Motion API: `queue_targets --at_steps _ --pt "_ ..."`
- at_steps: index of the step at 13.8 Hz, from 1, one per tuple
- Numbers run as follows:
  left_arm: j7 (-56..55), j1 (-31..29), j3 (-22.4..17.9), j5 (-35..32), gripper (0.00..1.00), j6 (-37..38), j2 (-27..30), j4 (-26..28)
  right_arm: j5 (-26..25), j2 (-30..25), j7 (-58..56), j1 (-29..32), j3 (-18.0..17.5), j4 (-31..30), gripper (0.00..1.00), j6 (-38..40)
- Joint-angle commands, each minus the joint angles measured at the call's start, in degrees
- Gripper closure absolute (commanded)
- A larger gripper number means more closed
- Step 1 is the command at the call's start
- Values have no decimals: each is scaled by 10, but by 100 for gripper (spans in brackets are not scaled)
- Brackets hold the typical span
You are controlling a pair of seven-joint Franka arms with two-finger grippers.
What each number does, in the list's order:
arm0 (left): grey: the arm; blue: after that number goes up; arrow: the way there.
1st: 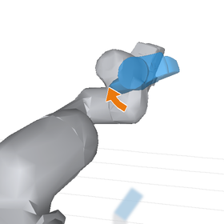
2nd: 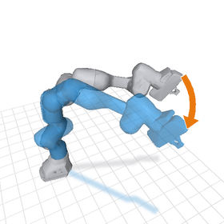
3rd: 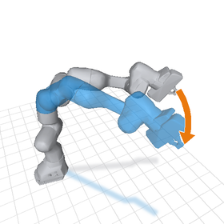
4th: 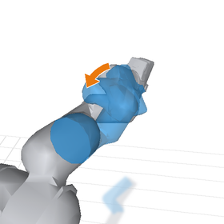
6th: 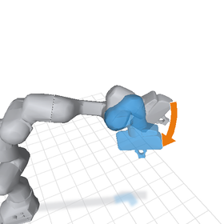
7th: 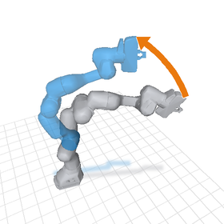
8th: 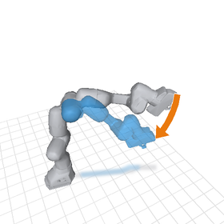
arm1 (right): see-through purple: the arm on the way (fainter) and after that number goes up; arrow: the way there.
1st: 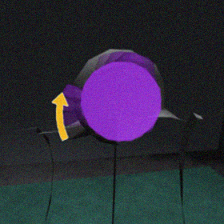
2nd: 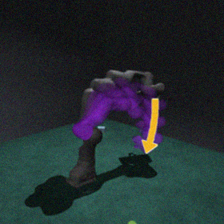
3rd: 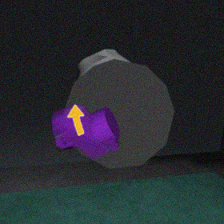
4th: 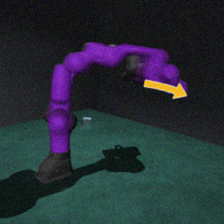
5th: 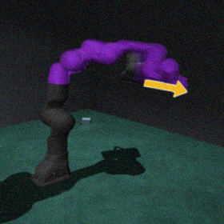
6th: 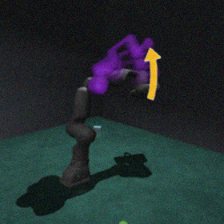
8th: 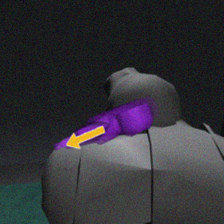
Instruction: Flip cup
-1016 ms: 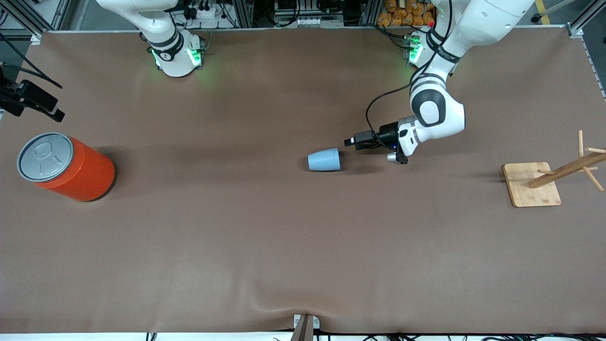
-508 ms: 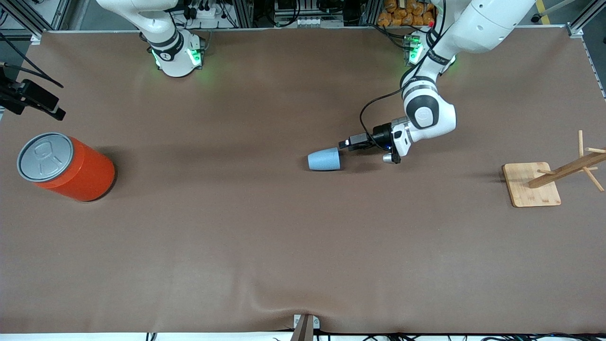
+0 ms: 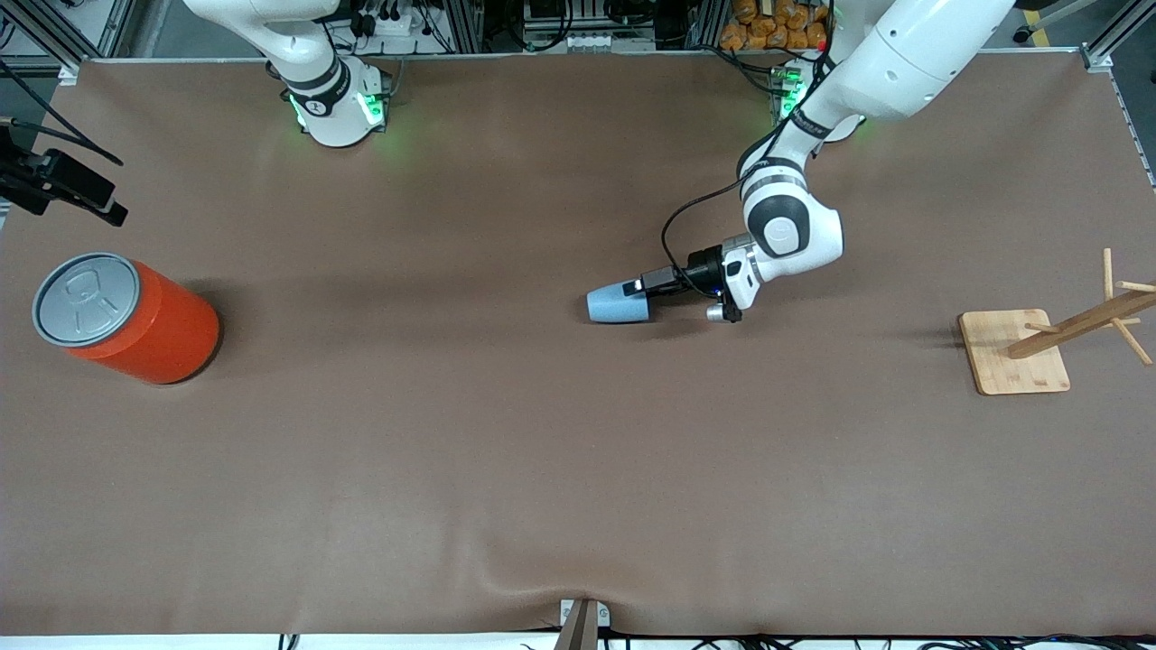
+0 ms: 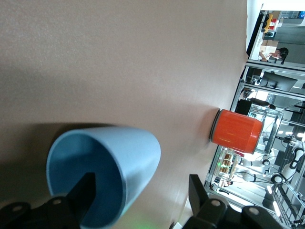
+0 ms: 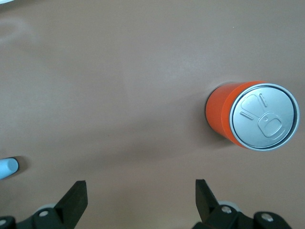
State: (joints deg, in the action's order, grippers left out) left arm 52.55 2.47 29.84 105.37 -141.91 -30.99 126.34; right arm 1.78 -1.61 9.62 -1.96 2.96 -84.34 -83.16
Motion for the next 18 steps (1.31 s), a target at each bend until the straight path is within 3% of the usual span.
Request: queue_targets --at_steps 1,3,14,18 --pt "13 7 1 16 51 -14 -27 -29 -13 7 12 -6 1 18 0 12" --pt "14 9 1 15 100 -15 -39 -40 -14 7 11 -5 2 18 0 12" --pt "-70 -4 3 -19 100 -157 21 -93 -13 6 8 -4 2 18 0 20" --pt "-97 -12 -35 -76 100 -195 22 -113 -12 6 8 -2 3 18 0 21"
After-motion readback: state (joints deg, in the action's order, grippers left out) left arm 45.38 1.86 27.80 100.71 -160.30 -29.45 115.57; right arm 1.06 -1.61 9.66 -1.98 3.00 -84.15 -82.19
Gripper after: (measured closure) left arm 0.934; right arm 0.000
